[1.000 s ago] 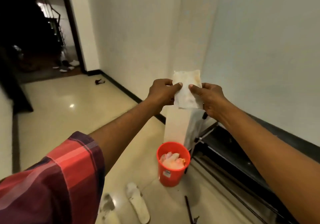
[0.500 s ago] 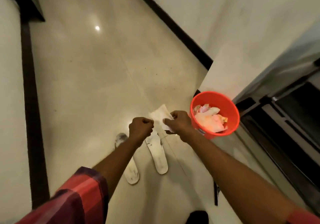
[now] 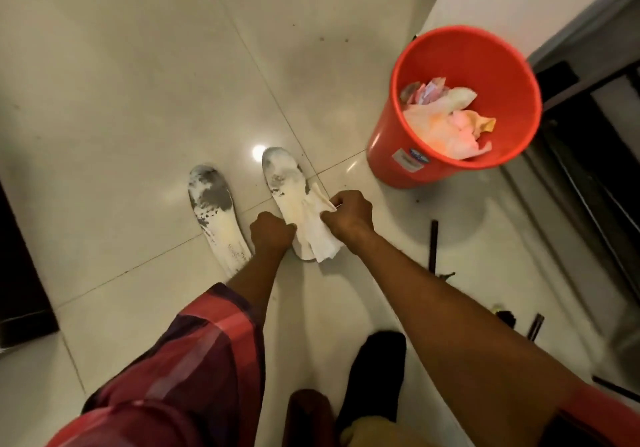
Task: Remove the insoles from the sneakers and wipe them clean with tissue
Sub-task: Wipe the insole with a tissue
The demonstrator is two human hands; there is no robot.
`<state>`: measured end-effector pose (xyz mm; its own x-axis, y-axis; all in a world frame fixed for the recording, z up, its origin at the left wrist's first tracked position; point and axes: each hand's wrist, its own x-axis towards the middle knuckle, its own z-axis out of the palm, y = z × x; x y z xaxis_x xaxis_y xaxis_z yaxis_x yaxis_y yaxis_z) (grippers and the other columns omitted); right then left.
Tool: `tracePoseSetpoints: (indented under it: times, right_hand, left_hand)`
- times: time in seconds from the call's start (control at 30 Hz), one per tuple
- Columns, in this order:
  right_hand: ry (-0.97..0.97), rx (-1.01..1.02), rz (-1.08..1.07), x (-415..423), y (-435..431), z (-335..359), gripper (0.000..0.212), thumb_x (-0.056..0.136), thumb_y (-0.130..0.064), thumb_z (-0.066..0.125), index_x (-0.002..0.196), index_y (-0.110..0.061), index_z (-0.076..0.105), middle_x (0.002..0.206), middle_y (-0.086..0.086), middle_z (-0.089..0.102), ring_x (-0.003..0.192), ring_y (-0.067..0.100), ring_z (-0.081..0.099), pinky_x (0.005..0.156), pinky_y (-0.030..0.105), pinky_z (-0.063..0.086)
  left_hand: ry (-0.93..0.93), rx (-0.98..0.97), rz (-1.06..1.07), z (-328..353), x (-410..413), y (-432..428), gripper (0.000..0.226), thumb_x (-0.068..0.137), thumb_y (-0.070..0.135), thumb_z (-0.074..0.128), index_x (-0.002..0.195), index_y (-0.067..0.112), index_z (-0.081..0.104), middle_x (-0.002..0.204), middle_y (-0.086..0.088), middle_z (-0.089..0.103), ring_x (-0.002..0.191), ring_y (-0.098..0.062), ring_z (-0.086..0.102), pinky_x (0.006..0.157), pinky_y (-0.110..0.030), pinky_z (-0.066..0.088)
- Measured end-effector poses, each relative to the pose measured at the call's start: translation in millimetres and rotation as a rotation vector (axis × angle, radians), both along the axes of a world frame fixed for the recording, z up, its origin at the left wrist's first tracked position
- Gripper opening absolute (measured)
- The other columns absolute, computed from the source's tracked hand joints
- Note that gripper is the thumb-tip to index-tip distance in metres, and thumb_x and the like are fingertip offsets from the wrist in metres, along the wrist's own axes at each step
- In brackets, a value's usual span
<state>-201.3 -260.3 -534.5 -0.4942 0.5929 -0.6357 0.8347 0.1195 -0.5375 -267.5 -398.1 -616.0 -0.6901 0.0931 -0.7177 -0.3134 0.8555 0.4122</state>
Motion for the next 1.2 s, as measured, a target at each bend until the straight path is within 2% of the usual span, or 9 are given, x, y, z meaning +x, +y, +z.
tracePoseSetpoints:
  times: [0.13,0.3,0.47,0.6,0.7,0.8,0.93,1.07,1.2]
  right_hand:
    - [0.054,-0.007,-0.02,-12.3,10.3,25.4,0.008,0.076,-0.009,0.069,0.084,-0.011,0.072,0.086,0.002,0.069,0.084,0.02,0.064,0.062,0.024,0.043]
    - [0.27,0.161,0.054,-31.8,37.2,116.2,0.01,0.07,-0.008,0.069,0.077,-0.016,0.067,0.081,-0.002,0.07,0.075,0.015,0.063,0.055,0.024,0.042]
    - [0.579,0.395,0.194,-22.3,46.1,249.2,0.022,0.065,-0.002,0.061,0.081,-0.016,0.06,0.08,0.0,0.064,0.076,0.019,0.059,0.066,0.041,0.051]
    - [0.741,0.699,0.263,-2.6,41.8,370.4,0.031,0.07,0.0,0.056,0.097,-0.012,0.065,0.092,0.008,0.062,0.087,0.029,0.056,0.071,0.036,0.047]
    - [0.795,0.907,0.285,20.4,27.1,453.0,0.038,0.08,-0.002,0.061,0.116,-0.01,0.063,0.107,0.013,0.063,0.096,0.029,0.056,0.08,0.033,0.045]
    - [0.858,1.03,0.29,54.1,5.4,528.7,0.04,0.086,-0.008,0.059,0.127,-0.011,0.058,0.112,0.015,0.061,0.1,0.03,0.057,0.081,0.036,0.05]
    - [0.902,1.173,0.314,112.9,-14.3,625.0,0.023,0.09,-0.013,0.055,0.109,-0.012,0.067,0.1,0.009,0.06,0.096,0.024,0.055,0.069,0.026,0.044]
    - [0.936,1.411,0.273,178.0,-25.6,710.7,0.025,0.09,-0.006,0.062,0.113,-0.006,0.07,0.106,0.014,0.065,0.099,0.029,0.058,0.075,0.038,0.054]
    - [0.908,1.615,0.18,239.0,-38.6,776.8,0.015,0.09,-0.006,0.062,0.101,-0.005,0.072,0.097,0.013,0.066,0.089,0.028,0.058,0.068,0.041,0.053]
  left_hand:
    - [-0.109,0.187,0.259,21.2,-7.4,5.8,0.032,0.065,0.037,0.07,0.082,0.009,0.065,0.094,-0.015,0.071,0.091,-0.036,0.07,0.08,-0.048,0.062]
    - [-0.164,0.55,0.358,133.7,-16.1,35.9,0.014,0.089,0.015,0.049,0.091,0.006,0.061,0.084,-0.01,0.064,0.072,-0.025,0.06,0.06,-0.031,0.049]
    - [-0.212,0.986,0.15,292.2,-18.2,81.1,0.056,0.071,0.012,0.05,0.124,0.005,0.063,0.105,-0.022,0.072,0.088,-0.033,0.072,0.069,-0.039,0.058]
    - [-0.026,1.184,0.033,436.3,-6.4,99.1,0.052,0.079,0.019,0.058,0.131,0.017,0.058,0.125,-0.018,0.068,0.11,-0.031,0.07,0.086,-0.045,0.057]
    - [0.037,1.285,-0.006,525.3,14.7,89.0,0.038,0.088,0.025,0.051,0.122,0.016,0.066,0.097,-0.008,0.075,0.094,-0.027,0.07,0.077,-0.038,0.056]
    - [-0.031,1.41,-0.025,597.7,46.1,75.0,0.032,0.093,0.01,0.036,0.098,0.011,0.067,0.073,-0.005,0.072,0.072,-0.02,0.07,0.064,-0.031,0.053]
    - [-0.058,1.548,-0.119,692.9,100.7,61.9,0.035,0.094,0.02,0.034,0.077,0.009,0.063,0.071,-0.008,0.067,0.074,-0.023,0.069,0.063,-0.031,0.051]
    - [-0.09,1.718,-0.267,778.7,158.1,50.3,0.031,0.08,0.027,0.042,0.07,0.01,0.066,0.067,-0.008,0.062,0.071,-0.026,0.064,0.067,-0.034,0.047]
    - [-0.163,1.887,-0.355,844.6,214.1,44.3,0.034,0.08,0.036,0.048,0.084,0.009,0.069,0.08,-0.011,0.067,0.085,-0.03,0.065,0.075,-0.036,0.051]
